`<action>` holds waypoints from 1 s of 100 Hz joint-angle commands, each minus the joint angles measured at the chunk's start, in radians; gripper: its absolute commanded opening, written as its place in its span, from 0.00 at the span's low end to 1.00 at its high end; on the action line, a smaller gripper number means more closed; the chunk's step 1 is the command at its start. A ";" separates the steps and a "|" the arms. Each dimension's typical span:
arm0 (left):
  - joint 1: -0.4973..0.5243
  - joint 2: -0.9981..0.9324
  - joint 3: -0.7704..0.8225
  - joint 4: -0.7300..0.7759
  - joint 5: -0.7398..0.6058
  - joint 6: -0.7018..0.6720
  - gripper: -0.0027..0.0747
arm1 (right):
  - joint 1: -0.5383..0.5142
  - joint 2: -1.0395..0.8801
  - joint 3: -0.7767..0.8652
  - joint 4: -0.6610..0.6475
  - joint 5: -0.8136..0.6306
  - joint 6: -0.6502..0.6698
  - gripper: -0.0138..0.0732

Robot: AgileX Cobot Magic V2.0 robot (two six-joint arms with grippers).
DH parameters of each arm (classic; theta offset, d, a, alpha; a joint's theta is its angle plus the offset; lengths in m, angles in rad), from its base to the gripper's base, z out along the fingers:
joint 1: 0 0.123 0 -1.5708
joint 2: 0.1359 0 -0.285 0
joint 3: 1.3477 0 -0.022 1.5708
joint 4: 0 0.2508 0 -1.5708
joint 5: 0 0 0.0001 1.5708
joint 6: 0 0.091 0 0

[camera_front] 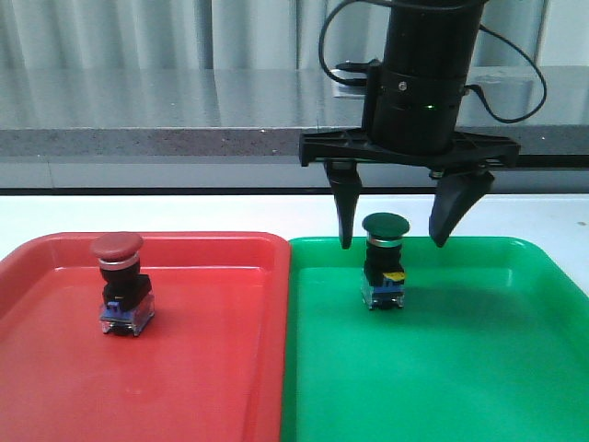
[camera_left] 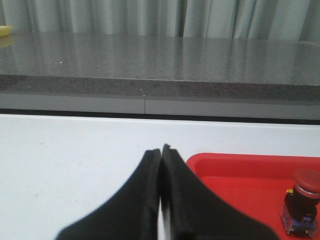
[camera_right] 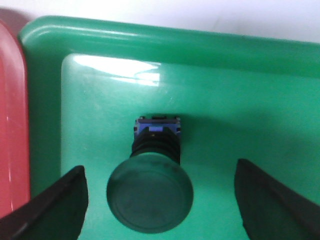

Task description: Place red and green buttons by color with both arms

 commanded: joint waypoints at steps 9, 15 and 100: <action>0.002 -0.033 0.012 -0.008 -0.078 -0.001 0.01 | 0.000 -0.096 -0.021 -0.016 0.004 -0.002 0.86; 0.002 -0.033 0.012 -0.008 -0.078 -0.001 0.01 | 0.000 -0.122 -0.021 -0.024 -0.007 -0.010 0.86; 0.002 -0.033 0.012 -0.008 -0.078 -0.001 0.01 | -0.064 -0.634 0.014 -0.311 0.081 0.029 0.09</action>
